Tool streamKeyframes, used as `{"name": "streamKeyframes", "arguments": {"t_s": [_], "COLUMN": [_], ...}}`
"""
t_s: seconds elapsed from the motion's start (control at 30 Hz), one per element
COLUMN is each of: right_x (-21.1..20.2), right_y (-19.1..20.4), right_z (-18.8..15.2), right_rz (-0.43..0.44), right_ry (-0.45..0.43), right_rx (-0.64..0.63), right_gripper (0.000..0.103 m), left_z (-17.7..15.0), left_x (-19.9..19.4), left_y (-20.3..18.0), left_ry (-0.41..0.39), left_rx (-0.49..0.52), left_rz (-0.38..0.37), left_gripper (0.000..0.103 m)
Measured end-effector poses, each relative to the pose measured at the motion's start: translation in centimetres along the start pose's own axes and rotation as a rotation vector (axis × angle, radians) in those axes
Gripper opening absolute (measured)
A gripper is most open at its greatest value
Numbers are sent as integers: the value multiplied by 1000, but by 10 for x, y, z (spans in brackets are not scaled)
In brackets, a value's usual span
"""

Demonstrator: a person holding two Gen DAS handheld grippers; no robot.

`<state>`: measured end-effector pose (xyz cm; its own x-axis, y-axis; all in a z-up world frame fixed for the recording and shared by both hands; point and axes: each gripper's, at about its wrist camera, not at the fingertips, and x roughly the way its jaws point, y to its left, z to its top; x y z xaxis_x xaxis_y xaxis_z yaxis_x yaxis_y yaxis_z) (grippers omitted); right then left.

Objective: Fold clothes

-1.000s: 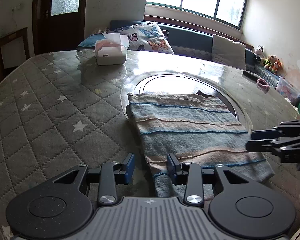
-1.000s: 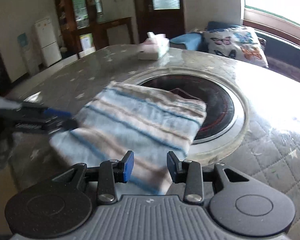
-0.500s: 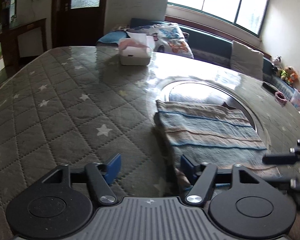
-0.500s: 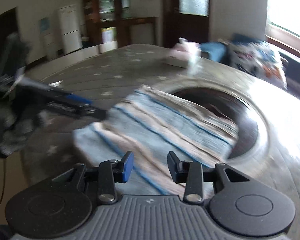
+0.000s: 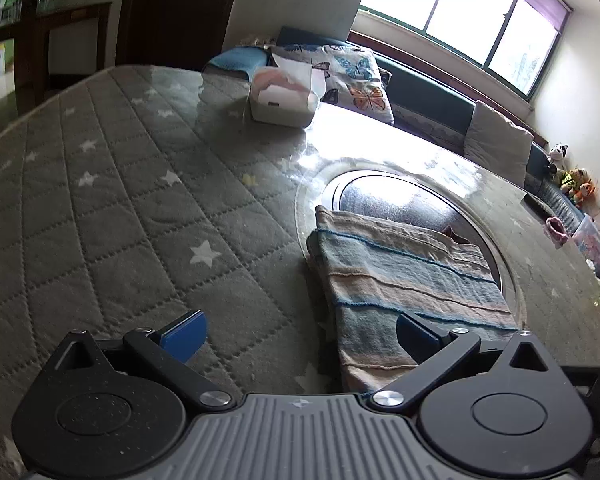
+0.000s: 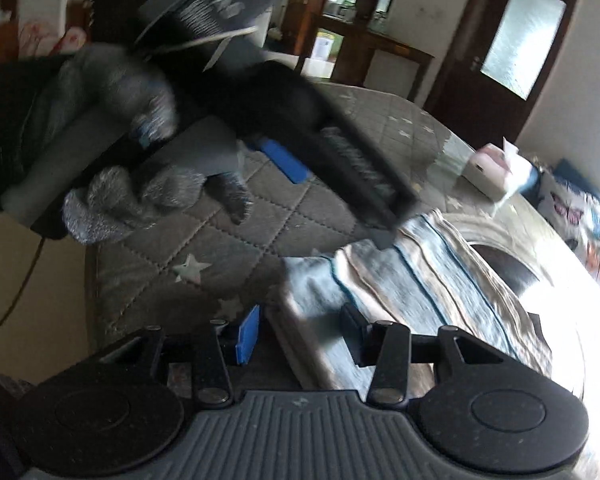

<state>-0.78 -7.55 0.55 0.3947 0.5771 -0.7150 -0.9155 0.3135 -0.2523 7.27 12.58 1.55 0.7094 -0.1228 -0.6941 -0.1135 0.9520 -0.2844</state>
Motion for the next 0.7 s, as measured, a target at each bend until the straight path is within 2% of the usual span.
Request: {"name": "streamKeyframes", "arguments": {"t_s": [0.2,0.23,0.27,0.3,0.43,0.7], "right_x": [8,8,8,8,0,-31], "right_y": [16,17,18,18,11,-18], "right_z": [2,3,3,3,6,8], "right_rz": [-55,-63,-77,-88,-72,-45], "right_ry": [23,24,25,25,-3,-97], "right_rx": [-65,-69,-69,-66,5,165], "right_gripper": [44,41,33,31,15,11], "left_z": [-1,-1,-1,0,2,4], "left_x": [2,3,2,2,3,18], "left_y": [-3,-3,-3,-3,1,3], "left_ry": [22,26,30,34,55,138], "left_rx": [-34,-42,-54,-69,-145,-317], "left_rz": [-48,-58,-71,-84,-139,-252], "left_gripper": [103,103,103,103,102,97]}}
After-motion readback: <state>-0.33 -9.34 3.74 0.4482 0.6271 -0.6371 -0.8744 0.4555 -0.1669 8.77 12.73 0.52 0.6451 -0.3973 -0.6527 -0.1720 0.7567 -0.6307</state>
